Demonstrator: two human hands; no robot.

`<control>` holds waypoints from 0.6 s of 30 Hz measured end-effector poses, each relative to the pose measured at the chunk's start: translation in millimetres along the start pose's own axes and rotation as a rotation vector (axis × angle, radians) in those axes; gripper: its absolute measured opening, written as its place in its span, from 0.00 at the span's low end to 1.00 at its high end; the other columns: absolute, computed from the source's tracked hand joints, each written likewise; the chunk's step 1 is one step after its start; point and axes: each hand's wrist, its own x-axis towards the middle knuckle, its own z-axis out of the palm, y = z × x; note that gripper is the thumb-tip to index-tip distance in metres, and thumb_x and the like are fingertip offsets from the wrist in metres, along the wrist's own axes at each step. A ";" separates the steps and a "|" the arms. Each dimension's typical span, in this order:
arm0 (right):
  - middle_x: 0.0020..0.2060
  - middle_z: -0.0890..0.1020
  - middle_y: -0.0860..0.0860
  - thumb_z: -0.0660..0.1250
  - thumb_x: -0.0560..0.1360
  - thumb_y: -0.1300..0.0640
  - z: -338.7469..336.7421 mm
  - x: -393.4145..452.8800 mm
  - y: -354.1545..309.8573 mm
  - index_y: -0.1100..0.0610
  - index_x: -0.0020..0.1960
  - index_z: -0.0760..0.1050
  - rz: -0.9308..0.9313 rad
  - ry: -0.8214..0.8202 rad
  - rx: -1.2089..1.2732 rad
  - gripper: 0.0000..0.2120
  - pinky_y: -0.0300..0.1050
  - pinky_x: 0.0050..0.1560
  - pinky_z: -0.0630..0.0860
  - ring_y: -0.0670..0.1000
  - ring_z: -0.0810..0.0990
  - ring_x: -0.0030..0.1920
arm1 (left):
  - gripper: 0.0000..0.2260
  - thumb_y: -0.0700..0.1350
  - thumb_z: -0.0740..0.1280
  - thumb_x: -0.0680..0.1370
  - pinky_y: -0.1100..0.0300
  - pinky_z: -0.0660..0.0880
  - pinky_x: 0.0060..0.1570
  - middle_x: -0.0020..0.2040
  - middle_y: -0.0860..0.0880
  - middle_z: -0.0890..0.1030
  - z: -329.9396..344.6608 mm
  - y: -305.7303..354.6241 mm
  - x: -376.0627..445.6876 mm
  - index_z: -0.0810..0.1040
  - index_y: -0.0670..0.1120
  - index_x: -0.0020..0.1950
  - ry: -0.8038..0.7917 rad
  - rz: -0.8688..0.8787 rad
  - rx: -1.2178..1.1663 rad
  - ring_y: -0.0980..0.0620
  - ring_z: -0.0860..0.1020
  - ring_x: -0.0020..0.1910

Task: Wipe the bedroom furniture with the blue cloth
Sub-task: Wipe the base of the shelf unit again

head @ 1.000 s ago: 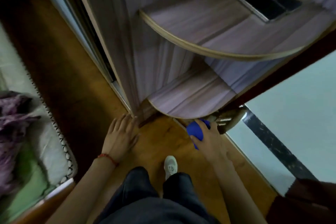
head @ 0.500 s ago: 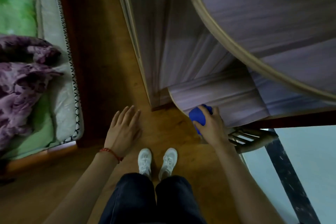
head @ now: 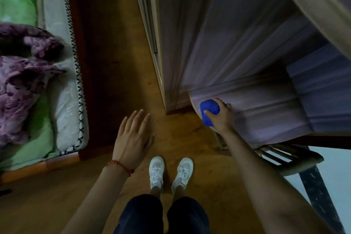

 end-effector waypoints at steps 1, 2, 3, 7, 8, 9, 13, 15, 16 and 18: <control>0.62 0.68 0.62 0.69 0.72 0.56 4.6 7.7 -1.3 0.55 0.68 0.66 -0.013 0.002 0.005 0.26 0.48 0.56 0.69 0.62 0.71 0.60 | 0.30 0.60 0.43 0.81 0.42 0.61 0.64 0.66 0.37 0.72 2.1 -1.8 2.2 0.68 0.40 0.69 0.010 -0.001 -0.010 0.38 0.69 0.66; 0.62 0.68 0.62 0.69 0.72 0.56 10.1 15.7 -2.2 0.56 0.68 0.66 -0.019 0.002 0.016 0.26 0.48 0.57 0.68 0.62 0.71 0.60 | 0.30 0.60 0.43 0.81 0.42 0.61 0.65 0.67 0.37 0.72 4.2 -3.6 4.5 0.68 0.40 0.69 0.019 -0.001 -0.017 0.38 0.68 0.66; 0.63 0.69 0.62 0.69 0.72 0.56 15.1 23.4 -3.7 0.56 0.68 0.66 -0.015 -0.001 0.028 0.26 0.48 0.58 0.68 0.61 0.70 0.61 | 0.30 0.60 0.43 0.81 0.42 0.61 0.65 0.67 0.37 0.71 6.0 -5.6 6.1 0.67 0.41 0.69 0.028 -0.006 -0.022 0.38 0.68 0.67; 0.62 0.71 0.63 0.70 0.70 0.55 36.8 55.1 -5.4 0.55 0.67 0.68 0.012 0.008 0.068 0.26 0.50 0.58 0.69 0.62 0.71 0.60 | 0.29 0.60 0.44 0.81 0.42 0.61 0.64 0.67 0.37 0.71 10.2 -14.9 6.1 0.67 0.41 0.70 0.063 -0.042 -0.036 0.40 0.66 0.68; 0.62 0.71 0.64 0.71 0.70 0.55 41.3 61.8 -4.4 0.56 0.66 0.68 0.015 0.005 0.075 0.26 0.50 0.58 0.69 0.63 0.71 0.61 | 0.29 0.60 0.44 0.81 0.41 0.61 0.64 0.67 0.37 0.71 11.3 -17.2 5.0 0.66 0.41 0.70 0.072 -0.049 -0.039 0.40 0.66 0.68; 0.62 0.72 0.64 0.71 0.70 0.56 44.7 67.5 -2.9 0.57 0.66 0.68 0.024 -0.011 0.079 0.26 0.50 0.59 0.68 0.63 0.70 0.62 | 0.28 0.60 0.45 0.81 0.42 0.61 0.64 0.67 0.37 0.71 12.0 -19.3 4.0 0.66 0.42 0.70 0.077 -0.058 -0.042 0.40 0.65 0.68; 0.63 0.73 0.62 0.70 0.71 0.58 50.0 81.0 6.5 0.58 0.66 0.68 0.018 -0.058 0.057 0.26 0.54 0.62 0.69 0.63 0.70 0.63 | 0.28 0.60 0.45 0.81 0.42 0.61 0.65 0.67 0.37 0.71 18.6 -27.3 -1.0 0.66 0.42 0.70 0.071 -0.077 -0.044 0.42 0.64 0.68; 0.62 0.74 0.62 0.69 0.71 0.56 48.4 82.5 11.5 0.57 0.66 0.67 -0.007 -0.073 0.001 0.26 0.57 0.62 0.69 0.64 0.70 0.62 | 0.29 0.60 0.44 0.81 0.42 0.61 0.65 0.67 0.37 0.71 21.8 -29.7 -3.7 0.67 0.41 0.70 0.052 -0.080 -0.044 0.41 0.64 0.68; 0.63 0.73 0.63 0.69 0.71 0.56 46.5 81.8 12.2 0.56 0.67 0.66 -0.023 -0.081 -0.033 0.26 0.58 0.62 0.69 0.64 0.69 0.62 | 0.29 0.60 0.44 0.81 0.41 0.61 0.65 0.67 0.37 0.71 22.8 -30.5 -4.7 0.67 0.41 0.70 0.054 -0.081 -0.038 0.41 0.64 0.68; 0.64 0.69 0.64 0.66 0.73 0.53 39.2 76.2 8.9 0.55 0.69 0.63 -0.017 -0.087 -0.114 0.26 0.56 0.62 0.68 0.64 0.67 0.63 | 0.29 0.60 0.44 0.81 0.41 0.61 0.64 0.67 0.37 0.71 22.4 -31.5 -5.5 0.67 0.41 0.69 0.046 -0.075 -0.040 0.41 0.65 0.68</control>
